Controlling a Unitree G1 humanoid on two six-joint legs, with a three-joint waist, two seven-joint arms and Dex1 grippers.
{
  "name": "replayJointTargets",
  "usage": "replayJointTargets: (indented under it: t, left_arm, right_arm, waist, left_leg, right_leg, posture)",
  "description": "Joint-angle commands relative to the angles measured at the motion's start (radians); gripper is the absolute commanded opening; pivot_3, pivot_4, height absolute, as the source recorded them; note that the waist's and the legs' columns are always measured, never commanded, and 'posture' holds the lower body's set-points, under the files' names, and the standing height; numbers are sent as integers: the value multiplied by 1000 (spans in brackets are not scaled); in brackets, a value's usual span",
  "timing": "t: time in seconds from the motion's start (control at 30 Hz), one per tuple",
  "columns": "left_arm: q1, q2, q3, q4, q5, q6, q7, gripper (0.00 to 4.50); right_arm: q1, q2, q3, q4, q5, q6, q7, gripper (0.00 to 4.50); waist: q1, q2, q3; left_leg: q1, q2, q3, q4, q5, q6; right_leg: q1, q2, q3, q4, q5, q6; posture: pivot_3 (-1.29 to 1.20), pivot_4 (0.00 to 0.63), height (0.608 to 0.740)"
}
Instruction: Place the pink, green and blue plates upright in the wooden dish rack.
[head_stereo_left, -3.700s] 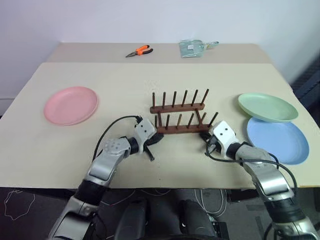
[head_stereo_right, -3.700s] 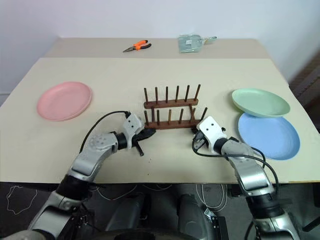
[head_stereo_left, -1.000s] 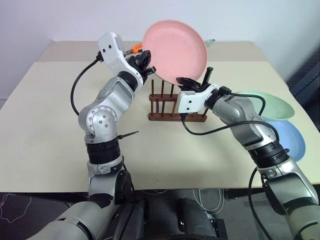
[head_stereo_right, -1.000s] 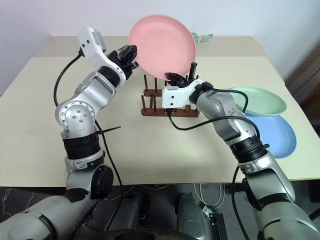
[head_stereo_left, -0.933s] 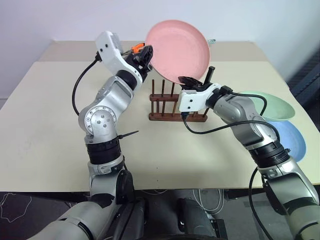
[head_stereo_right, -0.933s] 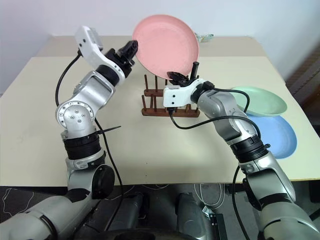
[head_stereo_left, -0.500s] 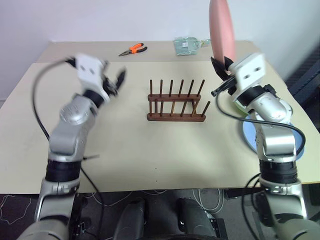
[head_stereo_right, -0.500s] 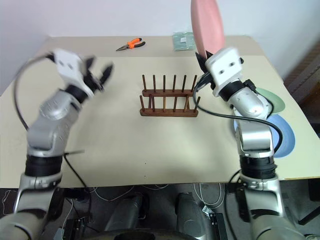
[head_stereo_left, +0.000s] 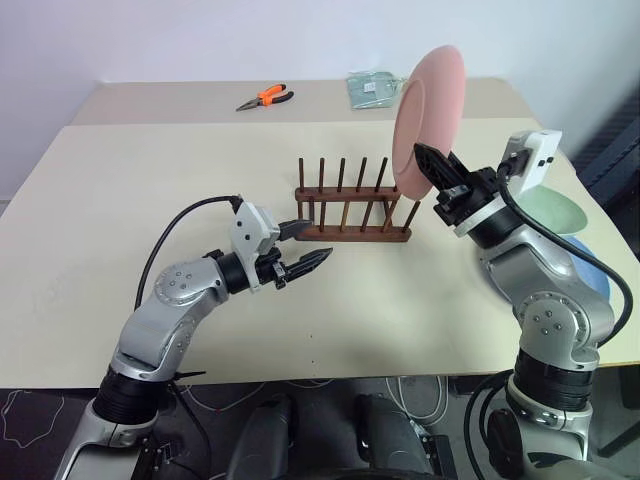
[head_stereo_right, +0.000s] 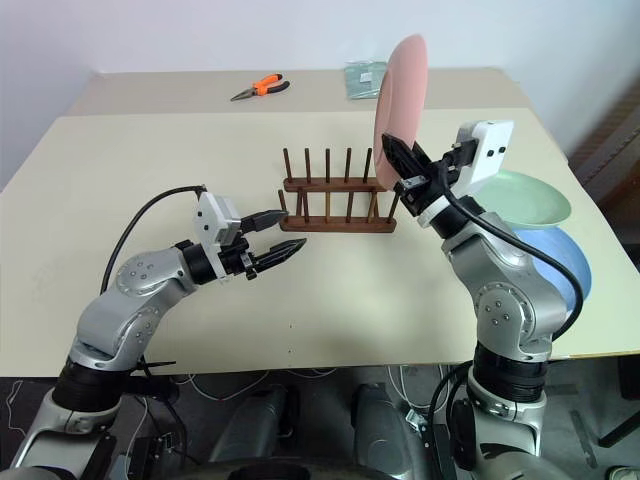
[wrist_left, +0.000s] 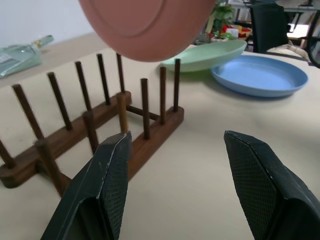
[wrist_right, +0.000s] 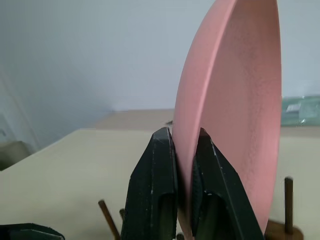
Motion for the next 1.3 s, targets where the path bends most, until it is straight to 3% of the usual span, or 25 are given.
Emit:
replayJointTargets:
  t: [0.03, 0.2, 0.3, 0.43, 0.6, 0.77, 0.83, 1.03, 1.27, 1.3]
  left_arm:
    - [7, 0, -7, -43, 11, -3, -10, 2986]
    - [10, -5, -10, -43, 20, -1, -14, 2986]
    - [10, -10, -17, -39, 29, -4, -13, 3027]
    - [16, -15, -20, -41, 36, 1, -15, 3027]
    - [25, -14, -19, -45, 37, 6, -17, 3027]
    - [27, -9, -13, -40, 34, 11, -30, 3027]
    - [20, -7, -15, -29, 37, 9, -40, 3027]
    - [-10, -15, -37, 3, 55, -1, -65, 3027]
    - [-14, -25, -42, 7, 66, -3, -72, 3027]
    - [-12, -24, -42, 3, 67, -2, -70, 3027]
  right_arm:
    - [7, -26, 6, -6, 25, 15, 8, 0]
    - [-5, -36, 9, 47, 11, 24, -5, 0]
    - [-14, -48, 26, 73, -20, 5, 0, 1069]
    - [-25, -82, 37, 76, -78, -50, 19, 2993]
    - [2, -184, -43, 55, -48, -89, 112, 2993]
    - [157, -411, -183, 59, -12, -90, 329, 2993]
    - [201, -493, -176, 123, -122, -150, 348, 2993]
    - [288, -735, 62, 433, -640, -498, 301, 2993]
    - [155, -751, 260, 730, -939, -740, 197, 2993]
    - [129, -741, 279, 768, -967, -765, 176, 2769]
  waist:
    - [0, 0, 0]
    - [-1, 0, 0]
    - [0, 0, 0]
    - [0, 0, 0]
    - [2, 0, 0]
    - [15, 0, 1]
    - [16, 0, 1]
    - [14, 1, 0]
    - [1, 2, 0]
    - [0, 2, 1]
  left_leg:
    - [0, 0, 0, 0, 0, 0]
    - [0, 0, 1, 1, 0, 0]
    - [0, 0, 1, 2, 0, 0]
    - [0, 0, 1, 2, 0, 0]
    - [0, 0, 1, 2, 0, 1]
    - [0, 0, 1, 4, -2, 4]
    - [0, 0, 2, 4, -2, 4]
    - [2, 1, 8, 6, -2, 4]
    - [2, 1, 9, 6, -2, 4]
    - [2, 1, 10, 6, -2, 4]
  right_leg:
    - [0, 1, 0, 0, 0, 0]
    - [0, 2, 0, 1, 0, 0]
    - [0, 3, 0, 1, 0, 0]
    - [1, 3, 0, 1, 0, 1]
    - [1, 3, 0, 1, 0, 1]
    - [4, 3, -1, -1, -1, 3]
    - [4, 2, -1, -1, -1, 2]
    - [4, 2, 3, -1, -2, 2]
    - [3, 3, 5, -1, -1, 2]
    - [3, 3, 5, -1, -1, 2]
  posture:
    - [0, 150, 738]
    - [0, 150, 738]
    - [0, 150, 738]
    - [0, 150, 738]
    - [0, 150, 738]
    - [0, 150, 738]
    - [0, 150, 738]
    - [0, 150, 738]
    - [0, 150, 738]
    - [0, 150, 738]
